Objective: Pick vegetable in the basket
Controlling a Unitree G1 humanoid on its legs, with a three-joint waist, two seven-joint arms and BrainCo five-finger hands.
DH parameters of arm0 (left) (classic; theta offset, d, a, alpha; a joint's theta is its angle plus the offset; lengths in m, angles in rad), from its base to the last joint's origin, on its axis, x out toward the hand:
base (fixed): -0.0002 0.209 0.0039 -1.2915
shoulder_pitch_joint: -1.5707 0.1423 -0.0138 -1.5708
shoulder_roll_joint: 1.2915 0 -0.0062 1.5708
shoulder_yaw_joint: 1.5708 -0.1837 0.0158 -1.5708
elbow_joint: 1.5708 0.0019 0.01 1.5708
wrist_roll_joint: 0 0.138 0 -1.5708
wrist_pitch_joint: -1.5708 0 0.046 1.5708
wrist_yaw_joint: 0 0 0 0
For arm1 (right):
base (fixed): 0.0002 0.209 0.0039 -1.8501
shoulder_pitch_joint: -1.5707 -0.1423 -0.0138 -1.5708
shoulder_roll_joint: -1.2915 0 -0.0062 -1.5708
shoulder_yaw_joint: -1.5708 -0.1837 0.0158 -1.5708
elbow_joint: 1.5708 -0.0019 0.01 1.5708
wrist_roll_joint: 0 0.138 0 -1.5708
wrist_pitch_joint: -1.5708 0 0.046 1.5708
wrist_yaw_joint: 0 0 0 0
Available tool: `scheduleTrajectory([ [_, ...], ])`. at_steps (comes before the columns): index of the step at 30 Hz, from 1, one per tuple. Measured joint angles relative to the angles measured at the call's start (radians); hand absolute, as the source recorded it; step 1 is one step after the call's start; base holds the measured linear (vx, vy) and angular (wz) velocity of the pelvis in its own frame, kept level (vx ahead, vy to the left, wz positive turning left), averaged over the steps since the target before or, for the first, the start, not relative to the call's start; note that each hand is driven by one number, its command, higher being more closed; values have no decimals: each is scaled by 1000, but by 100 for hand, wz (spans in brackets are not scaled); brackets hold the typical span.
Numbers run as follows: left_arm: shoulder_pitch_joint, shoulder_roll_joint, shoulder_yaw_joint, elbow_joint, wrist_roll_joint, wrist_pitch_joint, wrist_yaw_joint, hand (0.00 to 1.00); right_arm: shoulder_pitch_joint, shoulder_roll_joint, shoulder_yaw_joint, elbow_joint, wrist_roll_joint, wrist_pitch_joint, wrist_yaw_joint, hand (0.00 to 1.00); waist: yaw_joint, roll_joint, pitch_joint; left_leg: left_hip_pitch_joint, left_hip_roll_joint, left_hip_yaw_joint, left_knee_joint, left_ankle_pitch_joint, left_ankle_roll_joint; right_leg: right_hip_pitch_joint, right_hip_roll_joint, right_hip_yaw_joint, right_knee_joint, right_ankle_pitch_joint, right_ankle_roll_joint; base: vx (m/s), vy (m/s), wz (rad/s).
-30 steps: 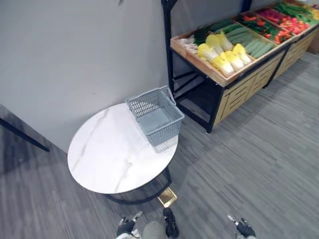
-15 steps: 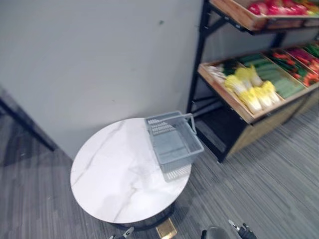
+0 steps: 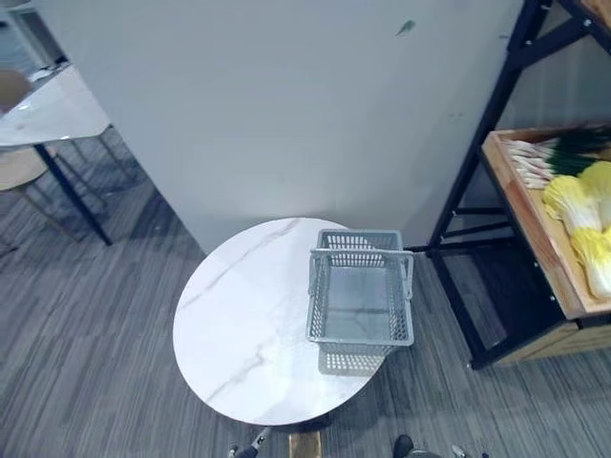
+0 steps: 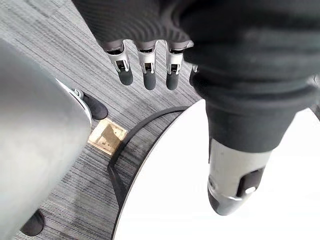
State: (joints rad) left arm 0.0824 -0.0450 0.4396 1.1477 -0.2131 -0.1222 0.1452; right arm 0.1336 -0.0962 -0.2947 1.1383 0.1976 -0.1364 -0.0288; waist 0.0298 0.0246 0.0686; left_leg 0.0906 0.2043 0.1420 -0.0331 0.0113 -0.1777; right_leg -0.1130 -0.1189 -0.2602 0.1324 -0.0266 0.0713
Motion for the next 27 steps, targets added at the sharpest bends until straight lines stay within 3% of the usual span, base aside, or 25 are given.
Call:
scheduleTrajectory([
  [4,0,10,-51,2,1,0,7,0,-34,0,8,-5,1,-3,-14,0,-2,9,4,-15,18,45,-20,0,7,5,26,-13,-52,-1,0,-103,-78,20],
  [7,-5,23,-66,1,26,0,15,0,-45,1,-14,-23,-8,-2,-50,0,-10,5,10,-59,27,66,-14,-56,11,-10,53,19,-102,19,17,-107,41,5],
  [10,-13,60,-97,-3,44,0,49,0,-56,-32,-23,-181,-147,4,-108,0,-15,-16,28,-99,-7,110,-16,-61,19,-32,39,86,-192,92,24,-81,62,-49],
  [13,-13,91,-175,-4,94,-1,52,0,-74,-145,-22,-461,-268,3,-147,0,-56,-14,37,-144,-53,134,-12,-60,32,-93,3,130,-205,151,28,-8,80,-27],
  [17,-20,115,-254,-27,110,-21,54,0,-213,-360,-55,-703,-440,-2,-215,0,-60,-1,75,-181,-81,142,12,-58,49,-145,-13,162,-201,182,37,60,67,-15],
  [20,-24,125,-268,-46,110,-25,55,0,-314,-439,-37,-807,-508,-5,-234,0,-60,-3,109,-199,-81,107,16,-60,49,-159,-12,159,-200,183,36,43,-1,2],
  [24,-40,131,-269,-47,110,-25,55,0,-450,-554,121,-905,-554,-10,-243,0,-55,-3,148,-212,-87,85,19,-61,50,-167,-18,152,-197,183,36,15,-6,6],
  [27,-44,133,-276,-57,110,-27,54,0,-532,-577,220,-918,-587,-28,-217,0,-54,-2,163,-228,-92,63,32,-67,61,-167,-26,138,-197,183,36,-15,6,15],
])
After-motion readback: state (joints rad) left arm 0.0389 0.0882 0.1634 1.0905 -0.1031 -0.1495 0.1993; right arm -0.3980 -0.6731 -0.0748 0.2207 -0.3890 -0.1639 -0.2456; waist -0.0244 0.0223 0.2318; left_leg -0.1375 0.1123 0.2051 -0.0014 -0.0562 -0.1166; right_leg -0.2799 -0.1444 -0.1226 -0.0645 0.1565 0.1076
